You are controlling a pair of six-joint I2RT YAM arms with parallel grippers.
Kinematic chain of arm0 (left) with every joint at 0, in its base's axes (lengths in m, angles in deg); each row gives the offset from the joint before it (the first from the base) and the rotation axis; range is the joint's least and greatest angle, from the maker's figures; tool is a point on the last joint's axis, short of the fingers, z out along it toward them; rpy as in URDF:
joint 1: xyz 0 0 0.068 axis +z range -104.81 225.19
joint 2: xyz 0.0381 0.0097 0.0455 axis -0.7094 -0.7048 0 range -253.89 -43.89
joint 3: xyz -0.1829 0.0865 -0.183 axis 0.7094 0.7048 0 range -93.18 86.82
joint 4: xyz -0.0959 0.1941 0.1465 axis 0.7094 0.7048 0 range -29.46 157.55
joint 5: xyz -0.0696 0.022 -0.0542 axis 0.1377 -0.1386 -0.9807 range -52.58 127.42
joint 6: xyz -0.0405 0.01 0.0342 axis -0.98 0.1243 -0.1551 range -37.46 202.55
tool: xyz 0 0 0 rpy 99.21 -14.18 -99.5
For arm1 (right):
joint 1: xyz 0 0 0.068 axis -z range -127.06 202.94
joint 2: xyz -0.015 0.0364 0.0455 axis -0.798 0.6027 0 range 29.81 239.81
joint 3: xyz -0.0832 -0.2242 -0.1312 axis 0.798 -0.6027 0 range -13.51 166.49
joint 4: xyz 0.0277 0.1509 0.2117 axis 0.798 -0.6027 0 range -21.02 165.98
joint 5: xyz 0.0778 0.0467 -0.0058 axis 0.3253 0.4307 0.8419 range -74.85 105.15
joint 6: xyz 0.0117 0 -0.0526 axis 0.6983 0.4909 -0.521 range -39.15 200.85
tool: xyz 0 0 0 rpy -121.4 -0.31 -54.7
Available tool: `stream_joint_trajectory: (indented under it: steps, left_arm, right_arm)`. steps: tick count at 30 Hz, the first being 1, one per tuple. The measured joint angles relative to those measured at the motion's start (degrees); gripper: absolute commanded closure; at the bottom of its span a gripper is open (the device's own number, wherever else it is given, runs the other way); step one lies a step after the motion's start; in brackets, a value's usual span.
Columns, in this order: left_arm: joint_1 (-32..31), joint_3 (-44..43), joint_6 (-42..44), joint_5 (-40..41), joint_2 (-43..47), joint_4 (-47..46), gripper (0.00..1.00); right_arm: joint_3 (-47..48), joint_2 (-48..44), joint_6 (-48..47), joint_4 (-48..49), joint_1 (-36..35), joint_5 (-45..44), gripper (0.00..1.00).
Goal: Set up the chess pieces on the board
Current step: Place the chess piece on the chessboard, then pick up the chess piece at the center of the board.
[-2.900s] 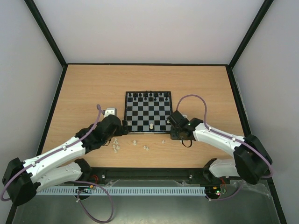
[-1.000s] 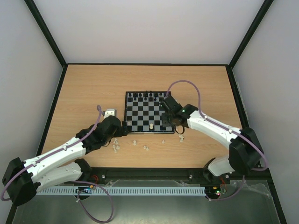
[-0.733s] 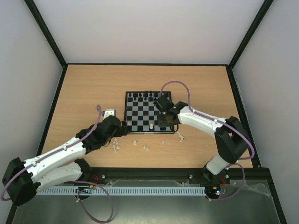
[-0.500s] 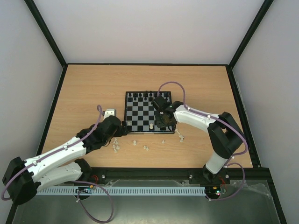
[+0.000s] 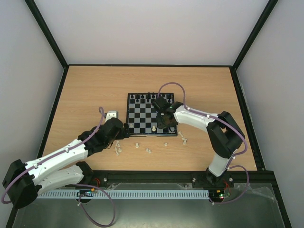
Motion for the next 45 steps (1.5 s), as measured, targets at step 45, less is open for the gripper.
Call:
stream_joint_trajectory:
  steps: [45]
  left_arm:
    - [0.0,0.0,-0.1,-0.1,0.0,0.0,0.0]
  right_arm:
    - [-17.5,-17.7,7.3,0.7,-11.4,2.1,0.7]
